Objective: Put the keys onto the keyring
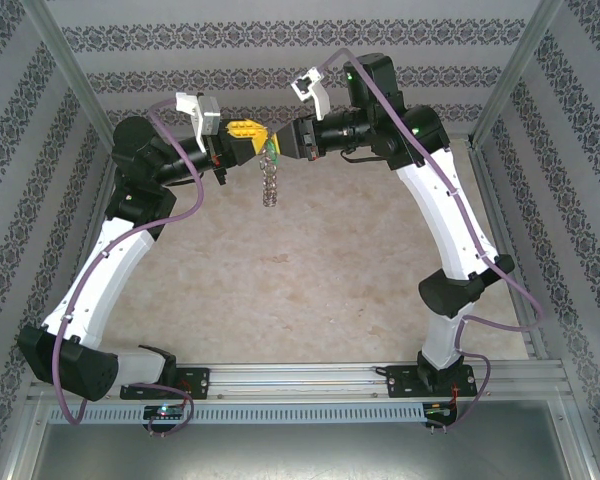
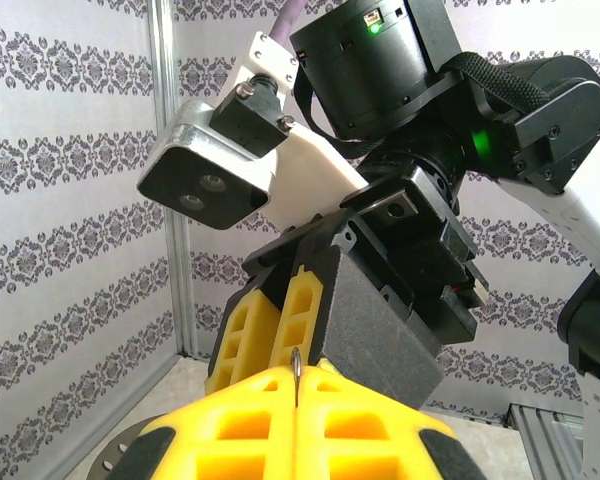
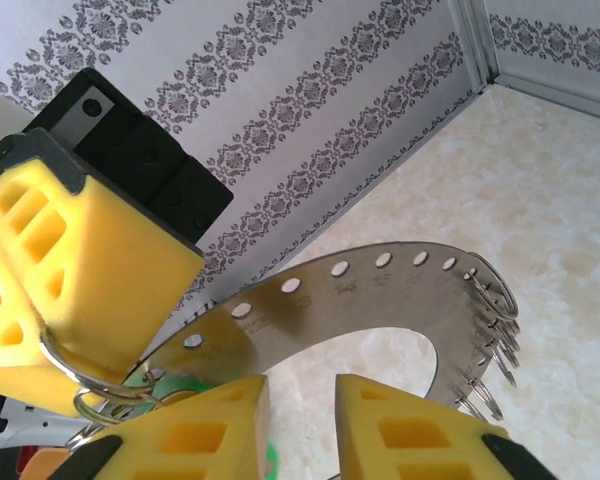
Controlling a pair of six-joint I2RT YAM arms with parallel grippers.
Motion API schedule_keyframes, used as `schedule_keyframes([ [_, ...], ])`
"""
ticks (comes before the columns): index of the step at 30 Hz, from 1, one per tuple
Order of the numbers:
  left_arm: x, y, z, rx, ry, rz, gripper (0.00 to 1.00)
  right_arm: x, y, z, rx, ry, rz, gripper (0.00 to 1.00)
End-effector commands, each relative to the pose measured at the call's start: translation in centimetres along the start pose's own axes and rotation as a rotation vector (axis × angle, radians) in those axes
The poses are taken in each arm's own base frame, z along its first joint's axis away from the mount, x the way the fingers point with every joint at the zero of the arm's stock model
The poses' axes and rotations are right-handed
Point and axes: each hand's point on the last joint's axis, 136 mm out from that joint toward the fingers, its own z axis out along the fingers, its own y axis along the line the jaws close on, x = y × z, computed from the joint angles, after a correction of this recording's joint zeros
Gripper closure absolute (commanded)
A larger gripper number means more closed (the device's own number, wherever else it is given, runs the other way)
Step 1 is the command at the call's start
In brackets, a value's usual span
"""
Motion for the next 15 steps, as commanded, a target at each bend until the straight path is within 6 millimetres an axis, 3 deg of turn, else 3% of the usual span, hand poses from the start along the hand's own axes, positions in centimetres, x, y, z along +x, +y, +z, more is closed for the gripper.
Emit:
schedule_keyframes([
  [1,-3.5,-1.4,-0.4,0.033,-0.073,0.096,1.0,-1.0,0.8,-2.2,0.047,-0.059,-0.085,0.67],
  [6,-3.8,-1.8,-0.5,0.049,-0.081,0.089,1.0,-1.8,0.2,-5.3,0.155,-0.109,-0.18,0.61],
  [10,-4.4,-2.3,-0.6,0.082,-0.108,0.063,1.0,-2.9,3.6,-7.2,0.08,-0.184,-0.326,0.55],
  [15,-5.1,-3.1,-0.7,0.118,-0.127,0.043,1.0,-2.2,8.2,-5.9,-0.094,-0.19,-0.469,0.48],
])
